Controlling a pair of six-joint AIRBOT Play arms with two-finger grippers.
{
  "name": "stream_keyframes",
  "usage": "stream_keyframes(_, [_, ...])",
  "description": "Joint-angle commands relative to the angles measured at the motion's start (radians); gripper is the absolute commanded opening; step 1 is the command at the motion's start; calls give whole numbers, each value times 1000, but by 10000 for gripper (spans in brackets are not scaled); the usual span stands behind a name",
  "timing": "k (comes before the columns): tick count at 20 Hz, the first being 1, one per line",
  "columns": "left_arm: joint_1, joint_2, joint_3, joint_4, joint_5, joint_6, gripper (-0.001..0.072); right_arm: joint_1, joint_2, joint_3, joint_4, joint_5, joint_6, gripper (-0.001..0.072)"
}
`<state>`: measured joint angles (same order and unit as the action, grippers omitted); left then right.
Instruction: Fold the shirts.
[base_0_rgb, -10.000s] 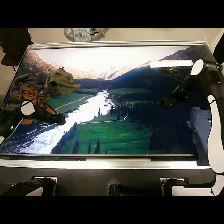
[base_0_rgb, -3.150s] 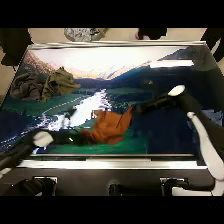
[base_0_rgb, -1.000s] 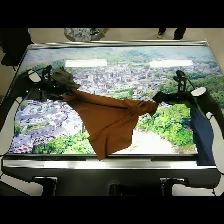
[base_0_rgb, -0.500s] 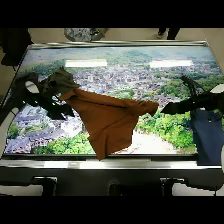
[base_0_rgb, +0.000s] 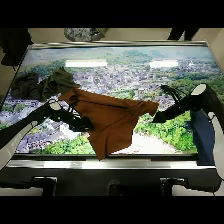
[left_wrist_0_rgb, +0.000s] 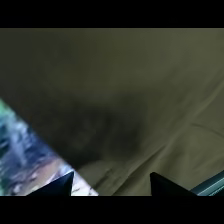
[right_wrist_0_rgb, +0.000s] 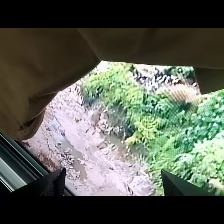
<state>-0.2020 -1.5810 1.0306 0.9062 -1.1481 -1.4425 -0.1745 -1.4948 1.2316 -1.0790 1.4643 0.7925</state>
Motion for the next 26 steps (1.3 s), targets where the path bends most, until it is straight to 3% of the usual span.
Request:
stream_keyframes(1, [-32, -11, -14, -16, 75, 3, 515, 28, 0, -2, -37, -8, 5, 686])
stream_keyframes(2, [-32, -11, -14, -16, 76, 3, 414, 28, 0, -2, -38, -10, 5, 686])
stream_keyframes(4, [-32, -13, -14, -16, 76, -1, 355, 28, 0, -2, -40, -23, 12, 686])
stream_keyframes(7, [-30, -11, -14, -16, 65, 9, 44, 28, 0, -2, -41, -35, 20, 686])
stream_keyframes(10, [-21, 13, -14, -12, 65, 34, 36, 28, 0, -2, -52, -83, 61, 700])
stream_keyframes(14, [10, 71, -14, -5, 64, 52, 34, 27, -12, -1, -48, -333, 148, 718])
stream_keyframes(18, [15, 112, -14, -5, 65, 56, 34, 27, -107, -1, 157, -540, 154, 718])
stream_keyframes(22, [14, 114, -14, -5, 67, 57, 34, 30, -225, -1, 465, -484, -45, 712])
stream_keyframes(23, [14, 114, -14, -5, 68, 61, 34, 31, -241, -1, 478, -473, -45, 684])
stream_keyframes(24, [14, 114, -14, -5, 69, 60, 34, 30, -255, -1, 481, -454, -43, 515])
stream_keyframes(25, [15, 114, -14, -5, 69, 61, 34, 30, -260, -1, 481, -444, -37, 145])
stream_keyframes(26, [16, 116, -12, -5, 69, 61, 34, 29, -258, 0, 486, -441, -39, 44])
